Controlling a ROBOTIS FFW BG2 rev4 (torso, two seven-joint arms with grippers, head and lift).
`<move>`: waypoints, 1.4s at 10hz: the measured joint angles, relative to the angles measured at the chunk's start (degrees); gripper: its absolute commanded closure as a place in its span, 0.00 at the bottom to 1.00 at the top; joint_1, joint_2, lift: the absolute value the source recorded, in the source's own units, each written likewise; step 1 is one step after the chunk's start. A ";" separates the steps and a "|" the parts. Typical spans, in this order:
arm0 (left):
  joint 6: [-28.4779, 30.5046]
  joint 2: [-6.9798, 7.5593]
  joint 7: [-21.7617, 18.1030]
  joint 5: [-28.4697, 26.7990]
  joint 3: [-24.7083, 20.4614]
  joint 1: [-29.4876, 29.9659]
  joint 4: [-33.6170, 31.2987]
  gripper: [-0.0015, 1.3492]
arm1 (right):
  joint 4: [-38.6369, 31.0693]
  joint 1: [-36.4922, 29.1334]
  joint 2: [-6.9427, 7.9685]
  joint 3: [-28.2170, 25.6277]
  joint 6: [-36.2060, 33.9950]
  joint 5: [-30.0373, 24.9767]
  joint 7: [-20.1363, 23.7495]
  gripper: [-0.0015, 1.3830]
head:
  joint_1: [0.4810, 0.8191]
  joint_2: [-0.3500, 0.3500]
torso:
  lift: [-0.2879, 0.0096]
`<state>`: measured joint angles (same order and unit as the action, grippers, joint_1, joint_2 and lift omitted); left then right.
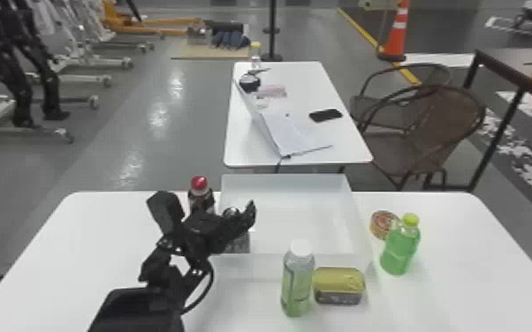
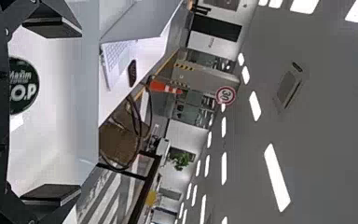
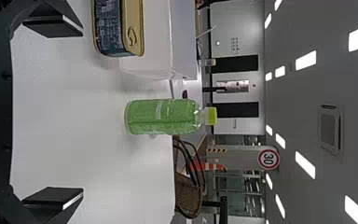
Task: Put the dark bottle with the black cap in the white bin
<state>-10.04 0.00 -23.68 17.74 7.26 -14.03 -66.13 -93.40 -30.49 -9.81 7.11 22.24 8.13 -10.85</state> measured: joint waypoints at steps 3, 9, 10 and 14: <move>-6.65 0.00 3.97 -6.02 -9.48 10.99 -11.69 0.09 | -0.56 -0.67 -0.16 -0.08 0.00 -0.02 -0.05 0.07 | 0.20 0.50 | 0.63; -22.03 0.00 15.11 -8.14 -18.50 37.17 -18.16 0.09 | -1.65 -1.36 -0.90 -0.08 -1.10 -0.20 -0.04 0.07 | 0.20 0.50 | 0.63; -21.46 0.00 14.91 -9.02 -18.15 38.67 -18.26 0.09 | -1.80 -1.45 -0.92 -0.08 -1.25 -0.21 -0.04 0.07 | 0.20 0.50 | 0.63; -20.11 0.00 14.89 -10.73 -16.34 39.18 -18.20 0.09 | -1.96 -1.50 -1.35 -0.08 -1.67 -0.13 -0.05 0.07 | 0.20 0.50 | 0.63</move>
<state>-30.15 0.00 -8.79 7.01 -9.08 25.16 -84.32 -95.36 -31.99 -11.16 7.03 20.57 8.00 -10.90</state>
